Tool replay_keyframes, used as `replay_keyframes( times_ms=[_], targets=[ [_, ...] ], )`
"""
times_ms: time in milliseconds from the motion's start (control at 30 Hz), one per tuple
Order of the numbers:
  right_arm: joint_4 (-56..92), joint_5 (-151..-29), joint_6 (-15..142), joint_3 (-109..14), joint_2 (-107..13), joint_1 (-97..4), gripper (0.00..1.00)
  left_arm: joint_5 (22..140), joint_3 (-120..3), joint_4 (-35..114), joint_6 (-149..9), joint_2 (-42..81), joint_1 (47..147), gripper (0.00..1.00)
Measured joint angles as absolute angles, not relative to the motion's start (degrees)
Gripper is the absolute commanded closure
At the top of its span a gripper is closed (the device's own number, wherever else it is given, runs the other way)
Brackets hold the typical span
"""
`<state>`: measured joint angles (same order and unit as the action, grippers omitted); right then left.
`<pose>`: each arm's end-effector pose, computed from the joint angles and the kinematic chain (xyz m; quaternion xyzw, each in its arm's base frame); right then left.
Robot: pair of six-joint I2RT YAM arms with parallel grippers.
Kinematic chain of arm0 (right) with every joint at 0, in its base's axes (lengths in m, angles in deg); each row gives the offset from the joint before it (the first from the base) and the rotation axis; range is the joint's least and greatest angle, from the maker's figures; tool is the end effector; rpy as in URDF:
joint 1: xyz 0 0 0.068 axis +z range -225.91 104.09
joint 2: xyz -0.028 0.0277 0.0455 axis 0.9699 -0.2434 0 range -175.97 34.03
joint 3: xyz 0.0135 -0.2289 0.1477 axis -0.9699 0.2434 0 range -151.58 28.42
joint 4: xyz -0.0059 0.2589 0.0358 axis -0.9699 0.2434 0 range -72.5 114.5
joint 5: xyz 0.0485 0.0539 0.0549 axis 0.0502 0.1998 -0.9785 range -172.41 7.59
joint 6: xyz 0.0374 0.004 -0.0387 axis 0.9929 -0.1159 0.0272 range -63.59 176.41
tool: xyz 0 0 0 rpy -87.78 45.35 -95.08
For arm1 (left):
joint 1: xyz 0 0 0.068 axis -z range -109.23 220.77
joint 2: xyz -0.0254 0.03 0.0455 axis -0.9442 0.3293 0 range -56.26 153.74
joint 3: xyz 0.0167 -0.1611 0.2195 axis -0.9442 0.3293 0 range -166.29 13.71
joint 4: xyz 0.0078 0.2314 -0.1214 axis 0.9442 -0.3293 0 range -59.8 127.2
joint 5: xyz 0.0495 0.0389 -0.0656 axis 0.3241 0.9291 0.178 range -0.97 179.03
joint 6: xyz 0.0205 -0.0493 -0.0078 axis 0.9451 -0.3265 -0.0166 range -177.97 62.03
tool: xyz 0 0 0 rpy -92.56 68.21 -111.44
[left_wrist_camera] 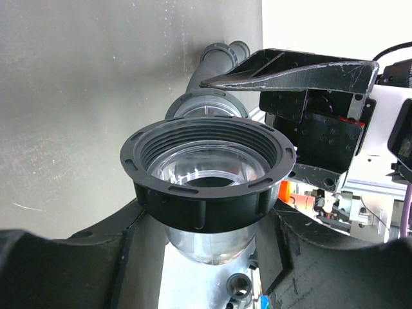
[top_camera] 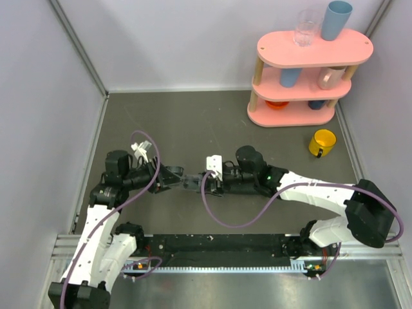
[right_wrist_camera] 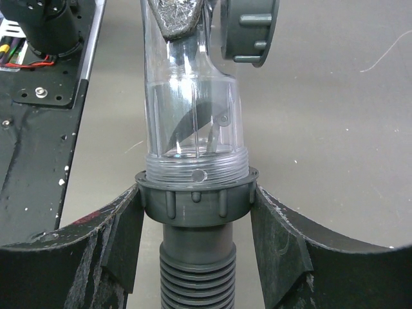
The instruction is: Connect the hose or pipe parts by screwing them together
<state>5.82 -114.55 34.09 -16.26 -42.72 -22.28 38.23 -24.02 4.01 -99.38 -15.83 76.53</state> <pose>0.1607 0.2501 0.2549 -0.6101 0.5247 0.3668 0.4668 0.1412 -0.0420 0.2765 -0.0604 0.8256 -0.5145 0.2238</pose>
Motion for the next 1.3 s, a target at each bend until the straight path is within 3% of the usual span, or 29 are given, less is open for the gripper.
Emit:
replay_keyframes(
  times_ms=[833,1300],
  targets=[
    [5.5,-99.9,27.4,-14.4,-40.3,-18.5,0.84,37.5,-28.1,5.3,-101.8,-6.0,76.7,1.0],
    [0.2,-99.9,26.8,-14.2,-39.0,-17.9,0.84,42.6,-42.3,-9.6,-95.3,-3.5,77.4,1.0]
  ],
)
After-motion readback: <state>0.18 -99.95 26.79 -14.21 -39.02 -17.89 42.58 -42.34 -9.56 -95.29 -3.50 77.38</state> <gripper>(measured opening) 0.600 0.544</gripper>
